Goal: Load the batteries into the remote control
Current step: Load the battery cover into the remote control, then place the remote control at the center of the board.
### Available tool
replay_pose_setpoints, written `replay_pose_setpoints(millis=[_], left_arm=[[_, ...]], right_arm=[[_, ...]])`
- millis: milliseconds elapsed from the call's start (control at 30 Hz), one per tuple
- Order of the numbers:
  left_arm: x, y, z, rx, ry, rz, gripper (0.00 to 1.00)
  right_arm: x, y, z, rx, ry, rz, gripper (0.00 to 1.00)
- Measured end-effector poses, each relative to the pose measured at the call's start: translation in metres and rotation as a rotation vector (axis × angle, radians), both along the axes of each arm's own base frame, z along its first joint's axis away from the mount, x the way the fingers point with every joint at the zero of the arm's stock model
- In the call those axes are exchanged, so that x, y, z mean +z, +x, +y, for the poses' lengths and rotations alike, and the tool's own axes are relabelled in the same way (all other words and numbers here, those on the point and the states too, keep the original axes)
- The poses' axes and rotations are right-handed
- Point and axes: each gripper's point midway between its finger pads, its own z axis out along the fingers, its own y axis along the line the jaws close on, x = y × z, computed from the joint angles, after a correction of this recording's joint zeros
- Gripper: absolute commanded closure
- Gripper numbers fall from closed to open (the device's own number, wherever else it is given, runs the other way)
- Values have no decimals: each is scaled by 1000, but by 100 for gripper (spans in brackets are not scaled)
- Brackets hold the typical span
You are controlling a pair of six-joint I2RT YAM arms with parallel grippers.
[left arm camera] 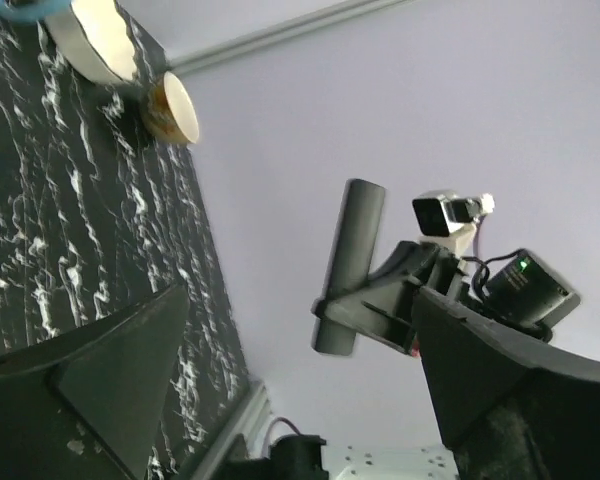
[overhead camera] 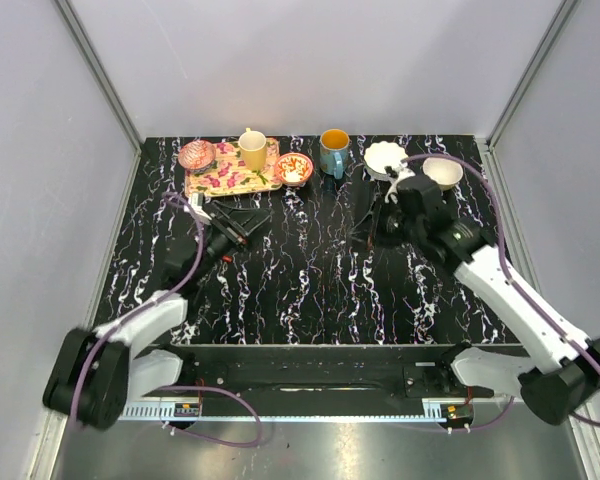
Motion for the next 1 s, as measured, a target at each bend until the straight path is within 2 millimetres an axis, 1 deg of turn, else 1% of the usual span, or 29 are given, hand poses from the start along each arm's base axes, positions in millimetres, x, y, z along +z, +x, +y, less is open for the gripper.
replay_pose_setpoints(millis=[33,67,133,200,233,300,333,367,433,467,500,533,633,700,833,933,967,1000], left_arm=[[8,-2,4,18,33,-27,1],[15,-2,7,41,81,-39,1],[31,-4,11,78,169,-67,1],[46,-7,18,124,250,-96,1],[49,-11,23,147,289,-101,1],[43,-16,33,183,355,-84,1],[35,-19,39,197,397,-61,1],[27,-21,42,204,427,-38,1],[8,-25,48,203,488,18,1],[-1,-28,49,197,511,42,1],[-8,-30,51,191,531,66,1],[-16,-32,52,184,547,88,1],[-31,-42,56,172,575,126,1],[-36,-49,58,169,584,129,1],[-36,-58,62,169,590,114,1],[-40,-59,62,164,595,117,1],[-42,-60,62,162,597,120,1],[-45,-60,62,159,601,127,1]], right_arm=[[-8,12,-14,-75,-103,-2,100],[-20,25,-28,-148,-222,6,100],[-44,45,-54,-246,-440,25,100],[-83,62,-80,-313,-683,75,100],[-103,66,-93,-330,-800,107,100],[-134,69,-113,-330,-990,154,100],[-146,72,-123,-323,-1091,175,100],[-153,75,-128,-317,-1149,185,100],[-160,90,-131,-312,-1247,190,100],[-161,99,-130,-311,-1275,184,100],[-161,113,-127,-316,-1295,170,100],[-162,122,-123,-320,-1304,162,100],[-166,154,-115,-326,-1335,132,100],[-173,167,-115,-312,-1360,127,100],[-193,171,-115,-254,-1390,145,100],[-215,169,-115,-204,-1418,177,92],[-222,168,-115,-187,-1425,191,84],[-229,166,-115,-172,-1431,204,81]])
